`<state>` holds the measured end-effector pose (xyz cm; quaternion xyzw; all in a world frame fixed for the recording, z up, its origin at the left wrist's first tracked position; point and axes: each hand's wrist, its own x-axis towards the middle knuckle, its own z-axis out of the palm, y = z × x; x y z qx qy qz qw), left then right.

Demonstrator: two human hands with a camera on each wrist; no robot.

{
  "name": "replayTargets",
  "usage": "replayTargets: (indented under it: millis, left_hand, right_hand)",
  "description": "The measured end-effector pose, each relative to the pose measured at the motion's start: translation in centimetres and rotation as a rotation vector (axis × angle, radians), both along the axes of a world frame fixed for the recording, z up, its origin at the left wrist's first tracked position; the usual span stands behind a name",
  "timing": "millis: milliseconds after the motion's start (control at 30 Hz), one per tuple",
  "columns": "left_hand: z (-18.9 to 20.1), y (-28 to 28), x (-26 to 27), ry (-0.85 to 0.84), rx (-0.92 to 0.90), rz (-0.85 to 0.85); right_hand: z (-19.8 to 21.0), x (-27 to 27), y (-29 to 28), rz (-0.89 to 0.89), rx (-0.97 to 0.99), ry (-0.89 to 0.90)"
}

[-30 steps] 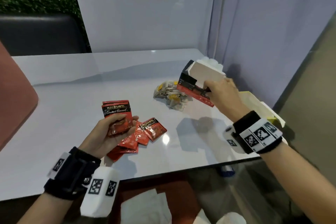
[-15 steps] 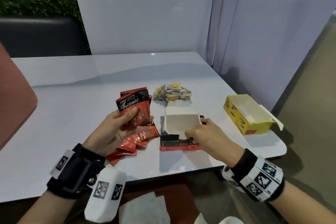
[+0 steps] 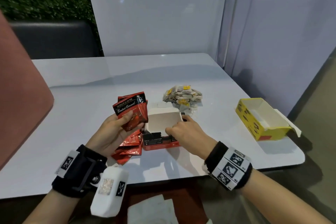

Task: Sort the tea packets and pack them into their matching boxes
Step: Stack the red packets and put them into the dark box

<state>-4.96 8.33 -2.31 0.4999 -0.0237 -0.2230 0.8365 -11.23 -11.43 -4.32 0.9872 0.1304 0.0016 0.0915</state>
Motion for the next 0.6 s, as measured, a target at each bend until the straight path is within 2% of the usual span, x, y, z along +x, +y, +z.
replayTargets:
  millis: [100, 167, 200, 267, 300, 333, 367, 400, 467, 533, 600]
  left_hand:
    - [0.1, -0.4, 0.0, -0.032, 0.009, -0.033]
    - [0.4, -1.0, -0.2, -0.078, 0.019, -0.050]
    - [0.5, -1.4, -0.4, -0.115, 0.036, -0.058]
    - [0.7, -2.4, -0.8, -0.228, 0.099, -0.098]
    - [0.9, -3.0, -1.1, -0.301, 0.148, -0.134]
    - [1.0, -3.5, -1.2, -0.393, 0.215, -0.182]
    - [1.0, -4.1, -1.3, -0.504, 0.301, -0.227]
    - [1.1, -4.6, -1.3, -0.616, 0.401, -0.254]
    - [1.1, -5.5, -0.9, -0.773, 0.570, -0.247]
    - [1.0, -6.0, -0.4, -0.851, 0.667, -0.207]
    - [0.9, -6.1, -0.3, -0.878, 0.724, -0.173]
  right_hand:
    - [0.3, -0.9, -1.0, 0.010, -0.008, -0.030]
    - [1.4, -1.6, -1.4, 0.006, 0.144, -0.096]
    - [2.4, -1.8, -1.4, -0.039, 0.334, -0.127]
    - [4.4, -2.0, -1.2, -0.124, 0.850, -0.113]
    - [5.2, -1.8, -1.1, -0.139, 1.068, -0.045]
    - [5.9, -1.5, -1.0, -0.145, 1.207, 0.052]
    - [6.4, -1.2, -0.8, -0.149, 1.260, 0.137]
    - [6.7, -0.9, -0.6, -0.155, 1.234, 0.174]
    - [7.1, -0.1, -0.2, -0.193, 1.114, 0.123]
    - [7.1, 0.6, 0.1, -0.218, 1.115, 0.069]
    - [6.6, 0.9, 0.2, -0.237, 1.202, 0.073]
